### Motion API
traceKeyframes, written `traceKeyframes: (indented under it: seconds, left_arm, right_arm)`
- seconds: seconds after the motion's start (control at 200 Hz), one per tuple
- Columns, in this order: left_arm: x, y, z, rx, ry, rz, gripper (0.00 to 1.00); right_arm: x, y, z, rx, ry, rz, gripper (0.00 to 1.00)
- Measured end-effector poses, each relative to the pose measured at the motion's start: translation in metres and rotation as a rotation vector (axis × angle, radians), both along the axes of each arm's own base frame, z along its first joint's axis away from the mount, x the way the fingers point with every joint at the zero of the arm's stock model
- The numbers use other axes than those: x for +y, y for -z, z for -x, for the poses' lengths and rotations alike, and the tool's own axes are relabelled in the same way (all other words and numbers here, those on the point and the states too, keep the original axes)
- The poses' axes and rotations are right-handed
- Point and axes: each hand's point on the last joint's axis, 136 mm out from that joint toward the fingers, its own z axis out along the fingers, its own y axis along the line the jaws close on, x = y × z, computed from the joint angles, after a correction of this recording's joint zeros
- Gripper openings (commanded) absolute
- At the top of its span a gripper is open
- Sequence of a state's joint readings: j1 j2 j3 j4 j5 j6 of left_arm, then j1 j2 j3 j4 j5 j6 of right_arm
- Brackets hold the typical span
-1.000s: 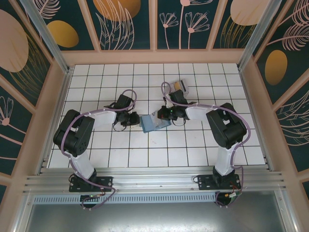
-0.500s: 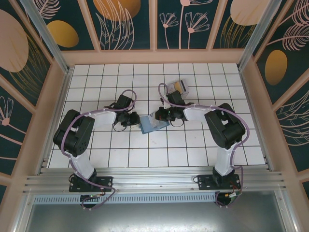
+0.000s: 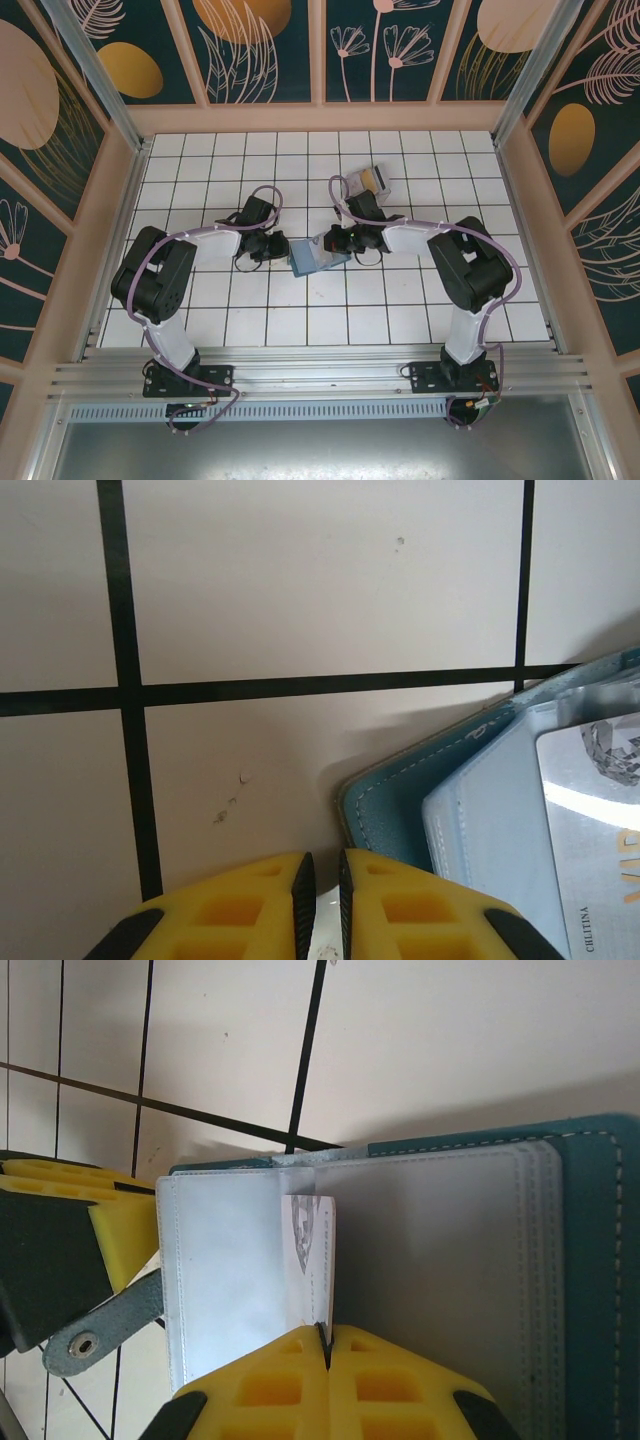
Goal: Put the credit cards into the card holder
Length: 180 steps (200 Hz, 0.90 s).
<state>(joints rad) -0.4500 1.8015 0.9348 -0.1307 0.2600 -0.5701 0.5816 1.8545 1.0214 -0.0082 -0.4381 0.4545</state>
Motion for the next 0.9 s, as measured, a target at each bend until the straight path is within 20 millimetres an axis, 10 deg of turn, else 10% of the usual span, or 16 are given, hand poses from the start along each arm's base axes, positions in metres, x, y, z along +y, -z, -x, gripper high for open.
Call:
traceKeyframes:
  seconds: [0.736, 0.901]
  left_arm:
    - [-0.001, 0.001, -0.002, 0.003, 0.001, 0.001, 0.2]
    - [-0.007, -0.004, -0.003, 0.007, 0.011, 0.022, 0.33]
  right_arm:
    - [-0.034, -0.012, -0.001, 0.017, 0.061, -0.047, 0.01]
    - [-0.044, -0.02, 0.0, 0.032, 0.09, -0.106, 0.01]
